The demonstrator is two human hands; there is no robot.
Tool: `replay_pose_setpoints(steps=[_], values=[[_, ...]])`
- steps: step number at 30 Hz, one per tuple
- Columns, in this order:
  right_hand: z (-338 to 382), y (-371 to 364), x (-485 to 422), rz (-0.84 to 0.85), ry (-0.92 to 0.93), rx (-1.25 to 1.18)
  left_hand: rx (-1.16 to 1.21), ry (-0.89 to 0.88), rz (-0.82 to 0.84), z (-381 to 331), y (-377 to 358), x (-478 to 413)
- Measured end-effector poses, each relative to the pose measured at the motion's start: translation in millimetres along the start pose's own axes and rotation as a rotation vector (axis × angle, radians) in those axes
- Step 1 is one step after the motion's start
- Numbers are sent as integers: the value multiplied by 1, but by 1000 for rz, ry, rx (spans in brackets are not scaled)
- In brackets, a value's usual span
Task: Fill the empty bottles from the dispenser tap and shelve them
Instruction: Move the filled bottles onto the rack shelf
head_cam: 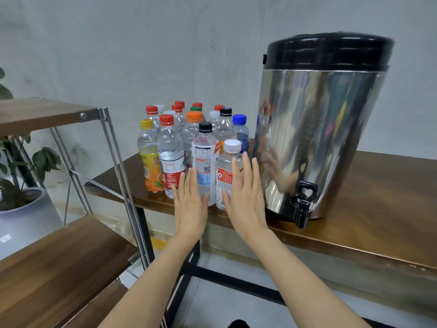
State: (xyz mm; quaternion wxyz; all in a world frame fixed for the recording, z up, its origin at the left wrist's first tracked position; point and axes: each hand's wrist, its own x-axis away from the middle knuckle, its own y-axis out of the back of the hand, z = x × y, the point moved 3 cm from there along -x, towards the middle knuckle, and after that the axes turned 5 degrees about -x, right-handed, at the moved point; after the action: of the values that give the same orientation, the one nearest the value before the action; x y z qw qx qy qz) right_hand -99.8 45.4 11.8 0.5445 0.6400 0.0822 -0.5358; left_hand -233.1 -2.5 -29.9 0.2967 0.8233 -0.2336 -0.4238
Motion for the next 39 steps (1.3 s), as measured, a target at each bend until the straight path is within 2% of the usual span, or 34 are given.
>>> replay_pose_setpoints(steps=[5, 9, 15, 18, 21, 24, 29, 35, 39], values=[[31, 24, -19, -36, 157, -53, -32, -58, -85, -9, 43, 4], [43, 31, -47, 33, 129, -149, -36, -89, -147, -18, 79, -9], [55, 35, -94, 99, 91, -119, -86, -113, -179, -25, 118, -55], [57, 27, -112, 180, 46, -44, -81, -59, -127, -19, 127, -84], [59, 14, -121, 294, -1, 55, -17, -7, 8, -8, 128, -112], [58, 5, -123, 290, -21, 80, 68, 16, 113, -3, 126, -124], [55, 0, -124, 255, -32, -39, 167, -28, 96, 0, 119, -130], [70, -3, -118, 310, 34, -196, 237, -106, 106, 10, 118, -114], [73, -7, -115, 358, 10, -268, 287, -141, 110, 10, 120, -101]])
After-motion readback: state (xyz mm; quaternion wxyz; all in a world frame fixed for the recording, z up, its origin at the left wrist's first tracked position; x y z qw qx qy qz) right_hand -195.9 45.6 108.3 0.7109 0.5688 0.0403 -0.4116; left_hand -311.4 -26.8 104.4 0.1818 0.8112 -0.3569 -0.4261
